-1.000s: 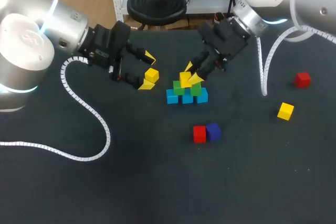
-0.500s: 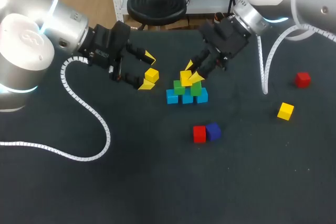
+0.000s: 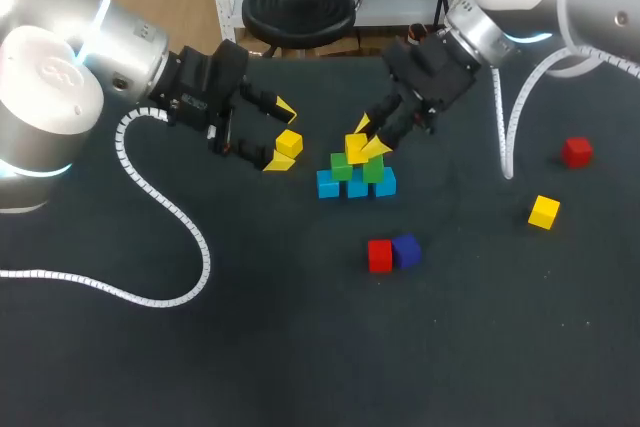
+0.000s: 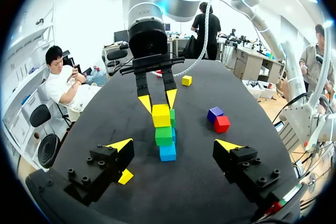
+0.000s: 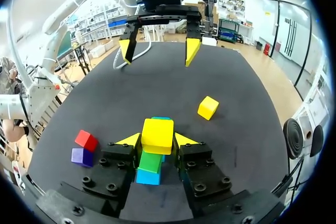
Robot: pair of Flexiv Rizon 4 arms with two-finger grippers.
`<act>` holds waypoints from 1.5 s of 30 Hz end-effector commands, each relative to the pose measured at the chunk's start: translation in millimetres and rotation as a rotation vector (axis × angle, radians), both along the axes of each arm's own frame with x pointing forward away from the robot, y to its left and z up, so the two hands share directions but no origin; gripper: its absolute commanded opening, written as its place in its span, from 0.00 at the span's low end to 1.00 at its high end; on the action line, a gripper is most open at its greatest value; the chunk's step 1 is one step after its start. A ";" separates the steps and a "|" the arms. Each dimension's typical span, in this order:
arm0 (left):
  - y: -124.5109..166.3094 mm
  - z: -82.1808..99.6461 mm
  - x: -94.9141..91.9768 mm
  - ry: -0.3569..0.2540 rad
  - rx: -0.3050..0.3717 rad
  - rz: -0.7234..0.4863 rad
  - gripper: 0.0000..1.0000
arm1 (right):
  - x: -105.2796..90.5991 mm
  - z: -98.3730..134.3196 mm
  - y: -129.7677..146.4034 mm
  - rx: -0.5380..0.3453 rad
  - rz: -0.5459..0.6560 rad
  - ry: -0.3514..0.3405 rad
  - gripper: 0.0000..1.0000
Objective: Place the blue cubes, place green cubes on the blue cubes, place the yellow cubes on the green cubes, then place the red cubes on the yellow cubes, and place purple cube on the red cubes.
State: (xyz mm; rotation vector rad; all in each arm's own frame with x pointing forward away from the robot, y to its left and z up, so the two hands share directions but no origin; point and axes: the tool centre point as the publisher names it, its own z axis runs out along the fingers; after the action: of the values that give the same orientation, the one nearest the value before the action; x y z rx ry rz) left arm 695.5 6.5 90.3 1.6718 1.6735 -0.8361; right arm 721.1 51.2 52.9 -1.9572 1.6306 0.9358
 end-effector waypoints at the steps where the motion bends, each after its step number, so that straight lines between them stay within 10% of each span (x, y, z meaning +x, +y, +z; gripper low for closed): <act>1: 1.0 -0.6 0.0 -0.002 -0.003 -0.002 1.00 | -1.8 -0.5 0.4 -0.002 -0.002 0.000 0.00; 45: 1.0 -0.6 0.0 -0.002 -0.003 -0.002 1.00 | 2.8 -5.3 2.5 -0.004 0.026 -0.011 0.00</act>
State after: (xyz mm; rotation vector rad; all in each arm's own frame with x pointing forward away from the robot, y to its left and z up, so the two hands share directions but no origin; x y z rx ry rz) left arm 695.5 6.5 90.3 1.6718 1.6735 -0.8361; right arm 722.4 52.9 49.2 -1.9845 1.6063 0.9278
